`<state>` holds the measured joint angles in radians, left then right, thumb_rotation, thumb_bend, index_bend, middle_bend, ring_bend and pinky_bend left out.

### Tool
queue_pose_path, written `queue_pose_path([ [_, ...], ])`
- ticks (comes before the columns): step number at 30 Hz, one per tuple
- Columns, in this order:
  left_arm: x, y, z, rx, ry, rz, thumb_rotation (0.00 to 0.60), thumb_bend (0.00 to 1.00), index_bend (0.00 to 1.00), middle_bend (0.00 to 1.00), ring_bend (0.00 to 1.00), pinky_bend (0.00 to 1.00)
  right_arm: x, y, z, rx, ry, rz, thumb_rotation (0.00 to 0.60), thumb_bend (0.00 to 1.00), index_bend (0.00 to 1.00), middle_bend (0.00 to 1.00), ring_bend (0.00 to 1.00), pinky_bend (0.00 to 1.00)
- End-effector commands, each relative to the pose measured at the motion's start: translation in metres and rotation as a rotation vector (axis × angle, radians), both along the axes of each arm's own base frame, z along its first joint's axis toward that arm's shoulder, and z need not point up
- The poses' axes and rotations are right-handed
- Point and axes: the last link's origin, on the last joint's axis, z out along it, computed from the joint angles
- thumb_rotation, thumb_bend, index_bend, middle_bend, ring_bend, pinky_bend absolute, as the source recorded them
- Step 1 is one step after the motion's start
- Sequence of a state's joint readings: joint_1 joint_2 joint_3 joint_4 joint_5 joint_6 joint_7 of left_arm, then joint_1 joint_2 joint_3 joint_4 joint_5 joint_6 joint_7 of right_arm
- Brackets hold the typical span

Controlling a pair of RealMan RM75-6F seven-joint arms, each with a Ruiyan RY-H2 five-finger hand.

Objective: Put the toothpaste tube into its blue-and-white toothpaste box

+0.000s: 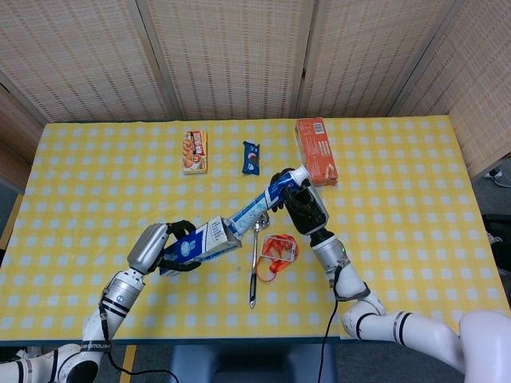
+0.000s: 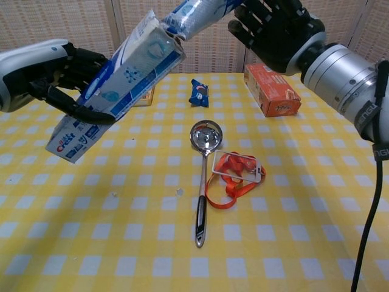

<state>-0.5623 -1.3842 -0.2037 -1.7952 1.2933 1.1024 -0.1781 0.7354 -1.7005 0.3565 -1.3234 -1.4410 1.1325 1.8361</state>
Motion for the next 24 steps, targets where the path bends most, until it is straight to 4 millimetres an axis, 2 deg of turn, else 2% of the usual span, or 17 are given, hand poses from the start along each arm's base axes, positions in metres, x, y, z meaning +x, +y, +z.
queue_pose_path([
  [1, -0.0033, 0.0026, -0.0003, -0.001, 0.012, 0.01, 0.6, 0.16, 0.58, 0.73, 0.54, 0.5, 0.0003, 0.0003, 0.0004, 0.0, -0.001, 0.003, 0.6, 0.42, 0.86, 0.79, 0.72, 0.67],
  [10, -0.0114, 0.0076, 0.003, 0.017, 0.019, 0.043, 0.6, 0.16, 0.58, 0.73, 0.54, 0.5, -0.0008, -0.0003, 0.0065, -0.011, 0.007, 0.016, 0.6, 0.42, 0.86, 0.79, 0.72, 0.67],
  [24, -0.0027, 0.0046, -0.0003, 0.006, 0.031, 0.005, 0.6, 0.16, 0.58, 0.73, 0.54, 0.51, 0.004, -0.0033, -0.0003, -0.004, 0.051, 0.019, 0.6, 0.42, 0.86, 0.79, 0.72, 0.67],
])
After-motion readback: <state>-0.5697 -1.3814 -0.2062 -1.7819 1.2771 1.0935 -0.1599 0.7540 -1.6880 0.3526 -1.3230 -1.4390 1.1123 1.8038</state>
